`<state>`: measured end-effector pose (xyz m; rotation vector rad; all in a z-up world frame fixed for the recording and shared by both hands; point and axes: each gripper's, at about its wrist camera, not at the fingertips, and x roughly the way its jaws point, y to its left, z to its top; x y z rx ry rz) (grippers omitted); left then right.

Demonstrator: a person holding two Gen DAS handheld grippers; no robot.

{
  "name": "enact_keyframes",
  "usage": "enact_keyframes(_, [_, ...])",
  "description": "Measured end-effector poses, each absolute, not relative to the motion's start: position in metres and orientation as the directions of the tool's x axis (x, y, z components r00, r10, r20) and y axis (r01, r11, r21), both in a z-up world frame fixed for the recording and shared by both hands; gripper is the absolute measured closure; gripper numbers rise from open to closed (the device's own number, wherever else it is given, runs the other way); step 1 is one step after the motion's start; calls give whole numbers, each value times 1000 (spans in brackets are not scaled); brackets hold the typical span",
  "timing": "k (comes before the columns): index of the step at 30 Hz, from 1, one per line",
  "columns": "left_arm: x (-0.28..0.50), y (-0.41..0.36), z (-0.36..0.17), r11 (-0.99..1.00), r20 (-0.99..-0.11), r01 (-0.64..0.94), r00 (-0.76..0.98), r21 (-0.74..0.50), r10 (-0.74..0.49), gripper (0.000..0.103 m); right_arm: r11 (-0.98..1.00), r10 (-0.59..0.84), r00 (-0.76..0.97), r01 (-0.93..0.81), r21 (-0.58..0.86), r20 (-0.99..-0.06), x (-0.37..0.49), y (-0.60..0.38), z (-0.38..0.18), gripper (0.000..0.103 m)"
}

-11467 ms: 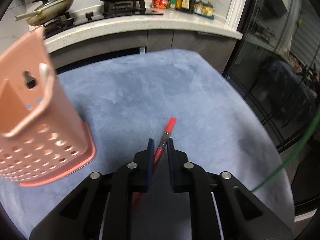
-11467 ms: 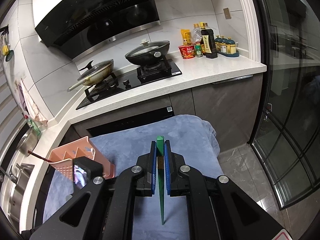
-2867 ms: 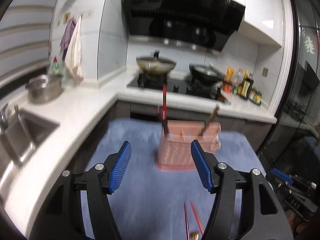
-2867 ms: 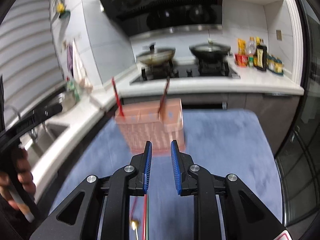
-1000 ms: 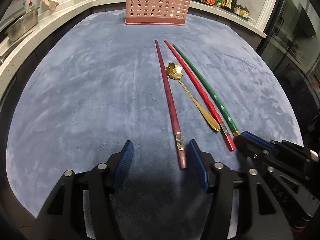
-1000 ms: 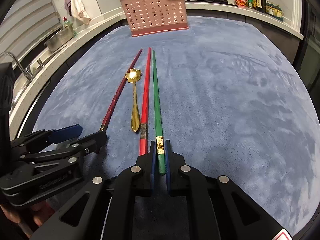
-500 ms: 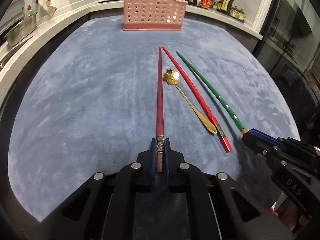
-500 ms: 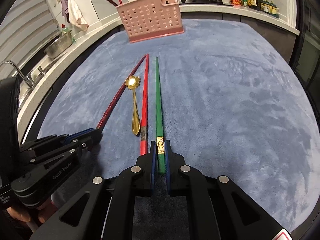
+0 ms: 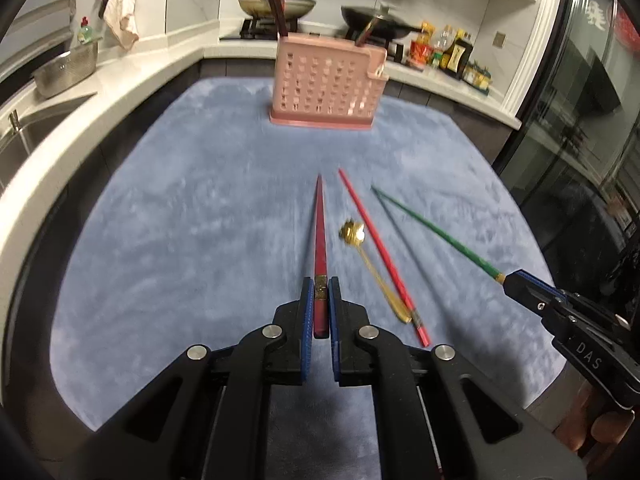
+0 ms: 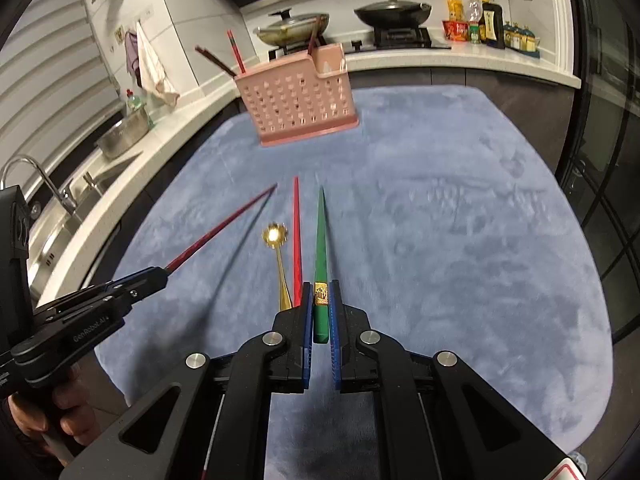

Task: Organize utensils
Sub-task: 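Grasp the green chopstick with the right tool while the left tool grasps a dark red chopstick, then carry both held chopsticks up over the pink holder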

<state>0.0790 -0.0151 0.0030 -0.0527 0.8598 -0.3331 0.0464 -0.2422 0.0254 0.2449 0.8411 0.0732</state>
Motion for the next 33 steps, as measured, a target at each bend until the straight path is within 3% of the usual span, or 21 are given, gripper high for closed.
enact_keyframes(11, [87,-6,53,946,-677,266,663,-186,-320,96,964,139,727,55,260,-672,51,-254,68,96])
enact_keyframes(33, [107,-1,86,959,-688,228,669,-168,-280,96,953,112,808,78,294,-579,57,-278,119,96])
